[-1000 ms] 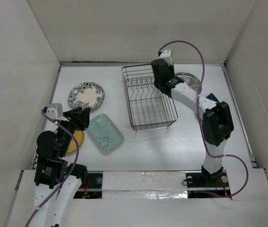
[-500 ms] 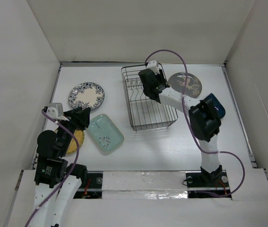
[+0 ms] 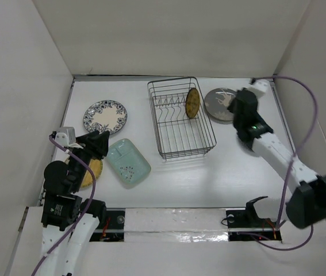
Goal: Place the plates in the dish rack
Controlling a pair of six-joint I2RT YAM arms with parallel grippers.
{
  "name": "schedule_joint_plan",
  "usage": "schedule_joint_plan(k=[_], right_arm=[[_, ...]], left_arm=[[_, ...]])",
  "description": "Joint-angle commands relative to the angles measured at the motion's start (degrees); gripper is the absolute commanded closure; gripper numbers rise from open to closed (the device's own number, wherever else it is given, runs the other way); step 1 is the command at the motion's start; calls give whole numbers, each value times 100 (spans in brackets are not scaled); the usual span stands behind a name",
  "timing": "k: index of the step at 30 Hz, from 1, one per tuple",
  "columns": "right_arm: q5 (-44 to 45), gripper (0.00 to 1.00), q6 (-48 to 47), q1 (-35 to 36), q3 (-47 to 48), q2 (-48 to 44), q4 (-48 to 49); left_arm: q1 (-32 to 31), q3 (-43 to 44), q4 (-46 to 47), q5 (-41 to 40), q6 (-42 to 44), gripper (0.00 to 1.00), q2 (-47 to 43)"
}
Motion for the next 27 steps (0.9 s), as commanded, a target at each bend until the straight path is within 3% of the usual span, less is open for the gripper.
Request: schedule_joint_plan(k=[1,2,5,8,9,12,16,24,27], right_arm=[[-988,100,1570,-1133,-1326,-938,781],[-1225,100,1711,-1719,-1953,-1460,834],[-1403,96,2090,-2505,-2677,-2262,800],[-1499,65,2196,-3401,-3250,-2528,634],[-1631,49,2187,-3638,-3373,-2529,650],[-2158,31,1934,-4474,-3409,-2214,799],[-2650,24,1870,-4967,-3234,-1460,1107],[-4091,24,1643,-5082,-2689,317,1582],[-4224,28,1703,-5082,-2487,721,1485]], left_arm=[[-88,-34,281,-62,-28,59,-167],[-89,-43,281,-88,-19,59,-176],[-89,-43,298,-80,-28,58,-229],[-194,-34,281,-167,-28,57,-308],[-194,-34,281,-167,-28,57,-317],[-256,-34,281,-167,-19,57,-360],[-326,-34,263,-176,-19,57,-448],[-493,-16,211,-299,-2,57,-545],[-546,1,184,-369,7,57,-572]])
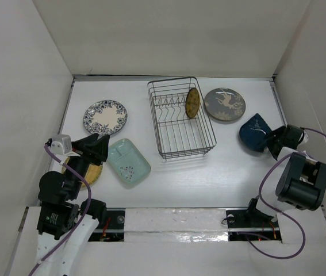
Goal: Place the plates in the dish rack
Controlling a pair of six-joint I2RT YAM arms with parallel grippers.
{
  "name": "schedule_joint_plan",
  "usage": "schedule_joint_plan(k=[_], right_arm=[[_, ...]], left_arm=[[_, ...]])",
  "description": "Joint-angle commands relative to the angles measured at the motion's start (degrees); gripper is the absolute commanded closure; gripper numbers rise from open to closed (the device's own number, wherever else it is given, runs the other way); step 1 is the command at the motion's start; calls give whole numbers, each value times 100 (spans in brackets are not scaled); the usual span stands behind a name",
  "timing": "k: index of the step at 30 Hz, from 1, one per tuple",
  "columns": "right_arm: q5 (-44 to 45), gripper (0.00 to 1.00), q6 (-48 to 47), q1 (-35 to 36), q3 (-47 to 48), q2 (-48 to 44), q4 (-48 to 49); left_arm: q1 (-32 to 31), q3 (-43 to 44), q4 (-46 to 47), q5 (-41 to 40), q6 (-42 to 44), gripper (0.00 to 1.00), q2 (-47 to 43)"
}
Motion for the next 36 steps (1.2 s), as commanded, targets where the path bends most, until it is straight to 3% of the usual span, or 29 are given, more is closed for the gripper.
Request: schedule_joint_plan(k=[1,5,8,12,15,20,24,30,36], right_arm=[[-603,28,-62,-53,403,262,364],[-700,31,34,-53,570,613,347],[-700,41,78,-53,694,798,258],[-499,77,228,-53,685,772,206],[-236,97,324,-106,545,509,171],[705,100,342,61,333,-483,-119],[1529,100,193,578,386,-1790,-409],[2865,100,-571,2476,1465,-2603,-830],[4298,100,-2117,4750,3644,-1515,-1437]], left_arm=[[-110,3,178,-105,14,56,-86],[-111,30,160,-175,23,57,-95],[-111,30,160,-193,31,57,-86],[-111,39,151,-228,31,57,-86],[-111,38,160,-228,31,57,-95],[-111,21,160,-211,23,57,-34],[-111,21,160,-202,23,57,1],[-111,3,169,-149,31,57,116],[-111,-14,160,-140,31,57,186]])
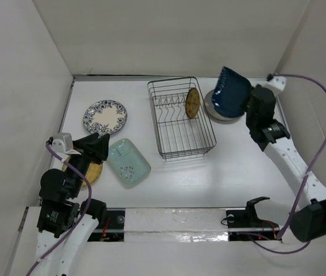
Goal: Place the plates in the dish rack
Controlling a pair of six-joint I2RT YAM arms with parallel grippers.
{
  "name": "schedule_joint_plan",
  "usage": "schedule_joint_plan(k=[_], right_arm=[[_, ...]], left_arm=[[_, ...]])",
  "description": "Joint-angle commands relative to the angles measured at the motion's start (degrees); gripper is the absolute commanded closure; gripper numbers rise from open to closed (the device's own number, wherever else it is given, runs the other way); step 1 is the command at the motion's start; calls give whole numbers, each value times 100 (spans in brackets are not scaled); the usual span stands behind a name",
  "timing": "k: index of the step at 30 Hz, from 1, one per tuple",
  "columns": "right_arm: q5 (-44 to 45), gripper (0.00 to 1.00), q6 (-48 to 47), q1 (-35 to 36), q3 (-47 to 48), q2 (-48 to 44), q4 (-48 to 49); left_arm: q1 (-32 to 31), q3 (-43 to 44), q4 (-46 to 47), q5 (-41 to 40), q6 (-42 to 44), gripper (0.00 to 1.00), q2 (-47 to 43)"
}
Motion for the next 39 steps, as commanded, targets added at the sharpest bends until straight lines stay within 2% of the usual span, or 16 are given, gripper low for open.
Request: schedule_joint_plan(k=[1,4,10,14,24,39], right_arm=[[1304,100,-1121,970,1396,560,326],[1805,100,-1788,1560,2556,1535,45],[2790,100,-3011,1974,4997,3625,-869],[3141,100,-3514,2149,5844,4384,-1002],[3388,100,-4007,2396,6532,5457,-888],[3995,100,-4376,2879,6365,6284,-756]], left_arm=[[-21,-6,164,17,29,57,112],[-21,-14,156,17,29,57,138],[-21,-23,138,17,38,57,191],[-21,-23,129,17,29,57,200],[-21,-6,129,35,29,57,252],[-21,-14,120,8,20,57,200]])
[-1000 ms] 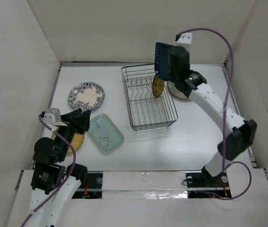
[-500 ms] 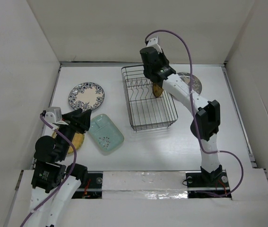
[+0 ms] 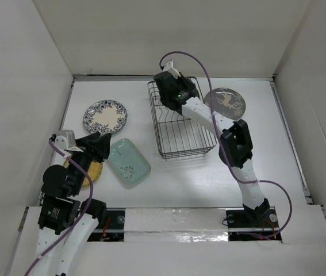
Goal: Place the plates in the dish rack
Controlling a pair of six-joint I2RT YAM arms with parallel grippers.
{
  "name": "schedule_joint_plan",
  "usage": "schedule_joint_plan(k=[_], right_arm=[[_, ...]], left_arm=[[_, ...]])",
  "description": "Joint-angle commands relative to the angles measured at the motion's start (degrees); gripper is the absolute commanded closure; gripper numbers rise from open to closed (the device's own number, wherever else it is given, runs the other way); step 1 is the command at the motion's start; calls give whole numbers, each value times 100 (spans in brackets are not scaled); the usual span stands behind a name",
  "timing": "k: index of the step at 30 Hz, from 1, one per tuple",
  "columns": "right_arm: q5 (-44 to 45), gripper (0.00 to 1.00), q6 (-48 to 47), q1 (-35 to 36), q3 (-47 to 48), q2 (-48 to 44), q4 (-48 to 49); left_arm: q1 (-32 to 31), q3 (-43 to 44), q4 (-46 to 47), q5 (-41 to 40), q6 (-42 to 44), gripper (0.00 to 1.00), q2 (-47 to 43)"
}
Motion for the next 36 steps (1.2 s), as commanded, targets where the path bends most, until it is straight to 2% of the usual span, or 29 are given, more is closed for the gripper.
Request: schedule_joint_plan(k=[1,6,12,19,23,26,27,31,34,36], right_arm=[[598,100,-290,197,171,-160,626],[563,100,-274,382,57,42,792],[405,100,455,382,127,315,258],[423,100,842,435,-93,491,239],[204,100,1428,365,-146,561,38],[-148,88,2140,233,-84,500,-428],[-288,75,2256,172,-162,361,-498],[-928,48,2564,110,-627,-351,-271],[-1587,38,2820,-13,-909,-1000,-60],[-1871,37,2916,-135,-1278,-1344,229]], left_arm=[[-21,-23,160,15,12,57,18],[-21,-23,151,-3,12,57,1],[-21,-14,151,-3,12,57,18],[-21,-32,169,33,12,56,53],[-21,-32,177,32,12,56,89],[-21,-32,186,33,20,56,141],[-21,-32,186,41,20,56,150],[-21,-32,204,68,29,55,220],[-21,-32,213,85,29,55,299],[-21,-32,213,77,38,55,352]])
